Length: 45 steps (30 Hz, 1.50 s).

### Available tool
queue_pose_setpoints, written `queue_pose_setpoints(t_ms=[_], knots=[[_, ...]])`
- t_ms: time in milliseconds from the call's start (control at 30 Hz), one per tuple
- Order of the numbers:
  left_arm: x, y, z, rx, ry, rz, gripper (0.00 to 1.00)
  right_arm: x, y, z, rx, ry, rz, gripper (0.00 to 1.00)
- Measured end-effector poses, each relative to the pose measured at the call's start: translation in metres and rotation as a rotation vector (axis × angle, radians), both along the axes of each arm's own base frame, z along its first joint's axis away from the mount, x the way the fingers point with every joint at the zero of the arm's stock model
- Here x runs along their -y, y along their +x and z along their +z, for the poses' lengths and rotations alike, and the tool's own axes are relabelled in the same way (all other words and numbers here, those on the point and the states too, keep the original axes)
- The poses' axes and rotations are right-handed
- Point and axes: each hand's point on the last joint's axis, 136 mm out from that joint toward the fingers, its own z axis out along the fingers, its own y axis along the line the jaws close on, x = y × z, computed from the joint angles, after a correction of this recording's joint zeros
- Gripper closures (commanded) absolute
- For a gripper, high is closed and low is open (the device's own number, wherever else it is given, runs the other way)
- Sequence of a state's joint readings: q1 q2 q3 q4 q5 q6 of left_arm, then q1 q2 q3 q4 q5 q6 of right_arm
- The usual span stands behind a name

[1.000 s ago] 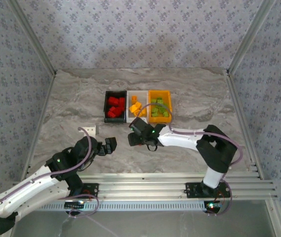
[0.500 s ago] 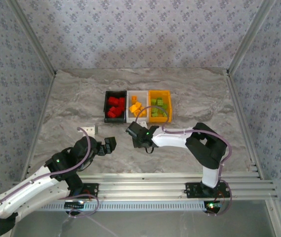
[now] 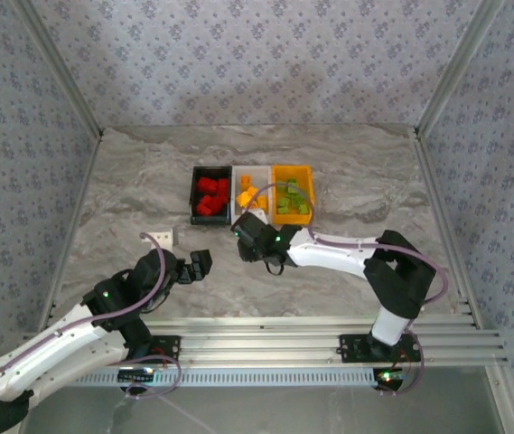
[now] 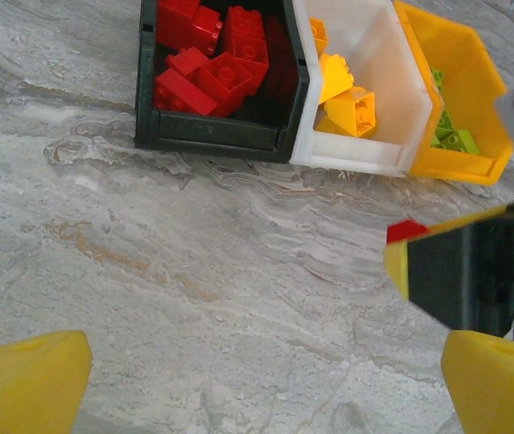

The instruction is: Sort the legos into containers by color

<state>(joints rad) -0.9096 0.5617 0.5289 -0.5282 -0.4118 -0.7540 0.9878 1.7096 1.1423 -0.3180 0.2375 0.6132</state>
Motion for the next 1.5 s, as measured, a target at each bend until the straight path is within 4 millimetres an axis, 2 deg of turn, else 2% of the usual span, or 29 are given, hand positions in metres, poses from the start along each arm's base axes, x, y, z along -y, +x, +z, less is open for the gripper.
queue_pose_setpoints(t_ms=[133, 233, 300, 333, 400, 433, 500, 567, 667, 767, 900, 967, 1033, 1100, 1167, 1233, 1333, 1400, 1500], knots=[[0.000, 0.000, -0.001, -0.002, -0.002, 0.001, 0.01, -0.034, 0.036, 0.046, 0.074, 0.099, 0.030, 0.65], [0.000, -0.001, -0.003, -0.009, -0.006, 0.002, 0.01, -0.060, 0.073, 0.068, 0.123, 0.155, 0.043, 0.64], [0.000, -0.001, -0.005, -0.017, -0.007, 0.004, 0.01, -0.075, 0.098, 0.072, 0.142, 0.174, 0.044, 0.62], [0.000, -0.001, -0.006, -0.020, -0.007, 0.004, 0.01, -0.083, 0.111, 0.072, 0.148, 0.185, 0.046, 0.57], [0.000, -0.002, -0.007, -0.024, -0.011, 0.006, 0.01, -0.093, 0.133, 0.067, 0.155, 0.191, 0.044, 0.35], [0.001, -0.002, -0.007, -0.024, -0.012, 0.006, 0.01, -0.098, 0.144, 0.062, 0.151, 0.189, 0.045, 0.31], [0.000, -0.002, -0.007, -0.027, -0.012, 0.008, 0.01, -0.105, 0.160, 0.057, 0.155, 0.193, 0.047, 0.28], [-0.001, -0.003, -0.009, -0.031, -0.007, 0.008, 0.01, -0.103, 0.166, 0.053, 0.154, 0.189, 0.047, 0.26], [-0.002, -0.003, -0.010, -0.036, 0.001, 0.009, 0.00, -0.096, 0.163, 0.062, 0.175, 0.199, 0.051, 0.25], [-0.002, -0.003, -0.010, -0.035, 0.005, 0.013, 0.01, -0.071, 0.135, 0.082, 0.199, 0.218, 0.055, 0.23], [-0.002, 0.002, -0.009, -0.018, 0.011, 0.028, 0.01, -0.022, 0.086, 0.132, 0.276, 0.291, 0.045, 0.19], [0.000, 0.005, -0.009, -0.007, 0.015, 0.029, 0.01, 0.004, 0.067, 0.156, 0.327, 0.337, 0.023, 0.13], [0.002, 0.009, -0.010, 0.006, 0.022, 0.030, 0.01, 0.035, 0.048, 0.170, 0.369, 0.375, -0.027, 0.00], [0.004, 0.013, -0.011, 0.016, 0.035, 0.029, 0.01, 0.061, 0.036, 0.165, 0.392, 0.369, -0.077, 0.00], [0.005, 0.019, -0.013, 0.025, 0.047, 0.038, 0.01, 0.089, 0.027, 0.145, 0.383, 0.335, -0.145, 0.00], [0.003, 0.029, -0.016, 0.030, 0.058, 0.072, 0.01, 0.119, 0.019, 0.115, 0.354, 0.272, -0.224, 0.00], [-0.008, 0.049, -0.021, 0.035, 0.095, 0.138, 0.01, 0.159, 0.006, 0.086, 0.340, 0.197, -0.317, 0.00], [-0.021, 0.064, -0.024, 0.044, 0.134, 0.194, 0.01, 0.179, -0.001, 0.080, 0.344, 0.184, -0.364, 0.00], [-0.047, 0.089, -0.024, 0.070, 0.227, 0.288, 0.01, 0.209, -0.004, 0.086, 0.374, 0.203, -0.454, 0.00]])
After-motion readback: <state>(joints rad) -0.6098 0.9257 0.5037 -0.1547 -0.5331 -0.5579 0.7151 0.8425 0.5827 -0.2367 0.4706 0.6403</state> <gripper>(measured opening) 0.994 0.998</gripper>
